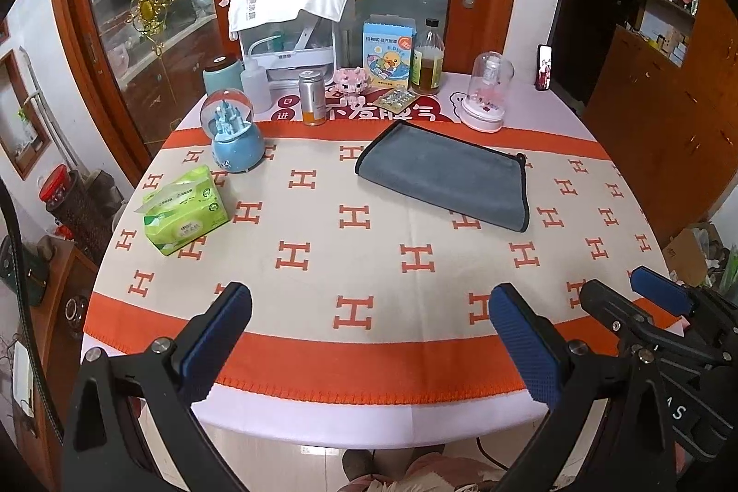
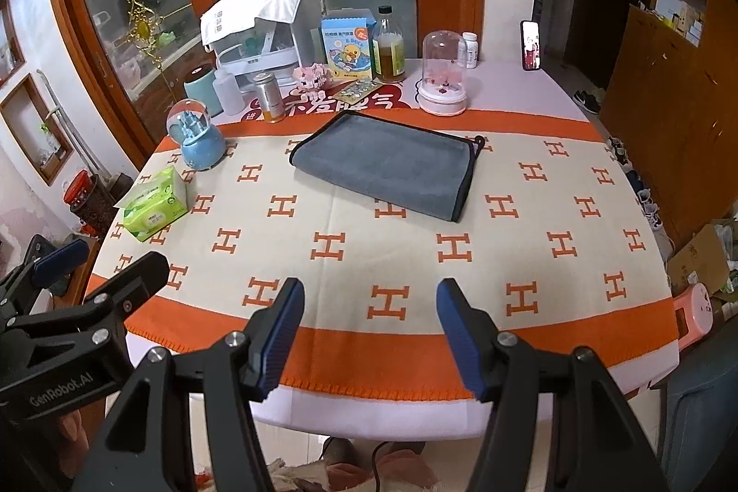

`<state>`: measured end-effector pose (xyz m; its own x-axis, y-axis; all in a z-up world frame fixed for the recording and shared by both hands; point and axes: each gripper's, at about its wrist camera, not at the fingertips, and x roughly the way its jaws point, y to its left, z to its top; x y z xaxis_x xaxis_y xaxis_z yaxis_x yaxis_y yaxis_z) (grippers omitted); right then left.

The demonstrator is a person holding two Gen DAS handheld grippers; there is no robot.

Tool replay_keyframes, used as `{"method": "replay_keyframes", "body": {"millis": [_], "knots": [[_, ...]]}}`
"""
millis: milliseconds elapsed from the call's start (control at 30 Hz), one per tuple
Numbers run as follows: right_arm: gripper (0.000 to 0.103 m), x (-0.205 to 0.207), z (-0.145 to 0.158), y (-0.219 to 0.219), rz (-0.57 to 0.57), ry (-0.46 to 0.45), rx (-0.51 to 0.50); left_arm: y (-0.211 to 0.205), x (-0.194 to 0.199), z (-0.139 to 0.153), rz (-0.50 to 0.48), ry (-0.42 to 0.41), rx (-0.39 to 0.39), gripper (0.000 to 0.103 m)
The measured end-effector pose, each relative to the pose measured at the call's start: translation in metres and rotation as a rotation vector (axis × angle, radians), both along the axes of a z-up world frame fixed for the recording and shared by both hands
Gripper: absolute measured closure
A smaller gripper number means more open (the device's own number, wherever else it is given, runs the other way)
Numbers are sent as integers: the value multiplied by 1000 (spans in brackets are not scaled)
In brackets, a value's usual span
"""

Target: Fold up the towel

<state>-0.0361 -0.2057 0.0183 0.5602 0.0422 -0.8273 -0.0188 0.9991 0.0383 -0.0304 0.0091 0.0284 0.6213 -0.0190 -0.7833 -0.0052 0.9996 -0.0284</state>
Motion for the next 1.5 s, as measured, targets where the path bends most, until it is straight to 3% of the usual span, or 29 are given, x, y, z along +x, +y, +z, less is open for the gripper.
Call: {"method": "replay_keyframes", "body": {"millis": [1500], "knots": [[43, 26, -7, 6, 15, 9, -19, 2, 24, -14, -6, 32, 15, 1]]}}
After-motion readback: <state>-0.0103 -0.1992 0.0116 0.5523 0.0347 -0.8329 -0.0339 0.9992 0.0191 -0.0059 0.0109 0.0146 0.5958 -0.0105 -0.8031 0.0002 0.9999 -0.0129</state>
